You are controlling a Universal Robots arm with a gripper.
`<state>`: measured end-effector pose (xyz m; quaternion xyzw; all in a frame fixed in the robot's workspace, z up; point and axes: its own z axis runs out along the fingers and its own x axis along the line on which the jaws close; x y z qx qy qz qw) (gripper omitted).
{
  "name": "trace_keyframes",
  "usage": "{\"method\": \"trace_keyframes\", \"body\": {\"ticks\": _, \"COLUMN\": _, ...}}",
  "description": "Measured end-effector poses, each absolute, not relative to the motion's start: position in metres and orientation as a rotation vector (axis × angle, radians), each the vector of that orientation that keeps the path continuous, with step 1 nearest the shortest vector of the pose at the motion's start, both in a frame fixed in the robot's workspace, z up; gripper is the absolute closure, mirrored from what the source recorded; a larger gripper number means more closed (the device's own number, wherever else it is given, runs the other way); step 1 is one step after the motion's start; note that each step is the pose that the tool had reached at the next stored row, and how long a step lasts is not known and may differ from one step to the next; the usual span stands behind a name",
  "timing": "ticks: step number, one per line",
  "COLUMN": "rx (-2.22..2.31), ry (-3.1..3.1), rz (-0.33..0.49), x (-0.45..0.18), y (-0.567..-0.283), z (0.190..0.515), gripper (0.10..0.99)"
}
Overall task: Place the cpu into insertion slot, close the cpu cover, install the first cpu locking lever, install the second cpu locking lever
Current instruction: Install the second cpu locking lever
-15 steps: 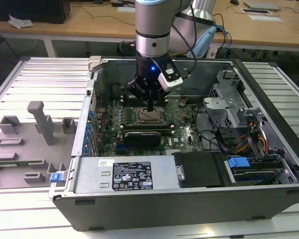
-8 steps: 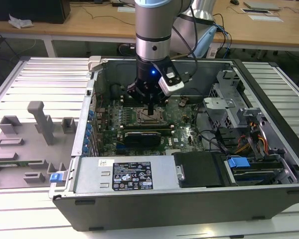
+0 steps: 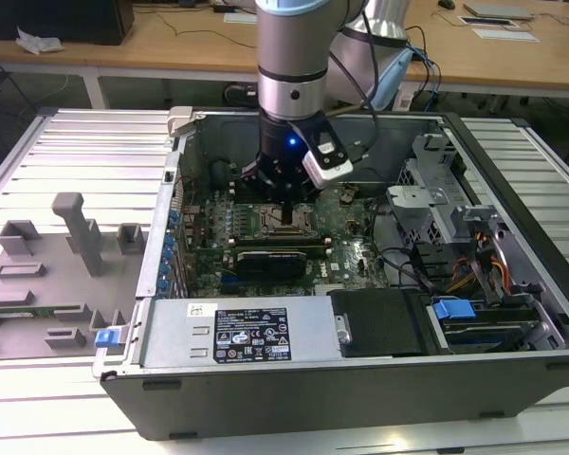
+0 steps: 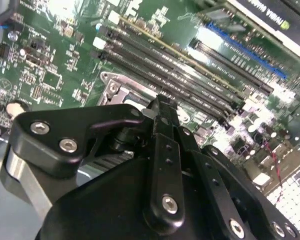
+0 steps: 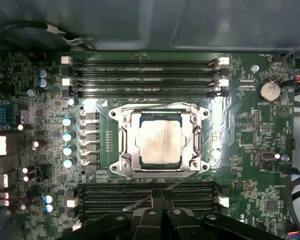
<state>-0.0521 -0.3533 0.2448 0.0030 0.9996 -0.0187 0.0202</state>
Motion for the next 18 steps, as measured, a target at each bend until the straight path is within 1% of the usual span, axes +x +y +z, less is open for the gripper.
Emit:
{"method": "trace_keyframes", "body": {"ticks": 8, "rx": 0.01, "ry": 3.082, "rz": -0.034, "x": -0.074, "y": -0.357, "z": 0.237, "gripper": 0.98}}
{"method": "trace_keyframes", "body": {"ticks": 11, "rx": 0.011, "ry": 3.076, "rz": -0.011, "x": -0.076, "y": -0.361, "z": 0.235, "gripper": 0.98}}
{"method": "trace_keyframes", "body": {"ticks": 15, "rx": 0.011, "ry": 3.075, "rz": -0.008, "x": -0.077, "y": -0.361, "z": 0.235, "gripper": 0.98}}
{"method": "trace_keyframes", "body": {"ticks": 18, "rx": 0.013, "ry": 3.075, "rz": 0.044, "x": -0.077, "y": -0.364, "z": 0.235, "gripper": 0.98}}
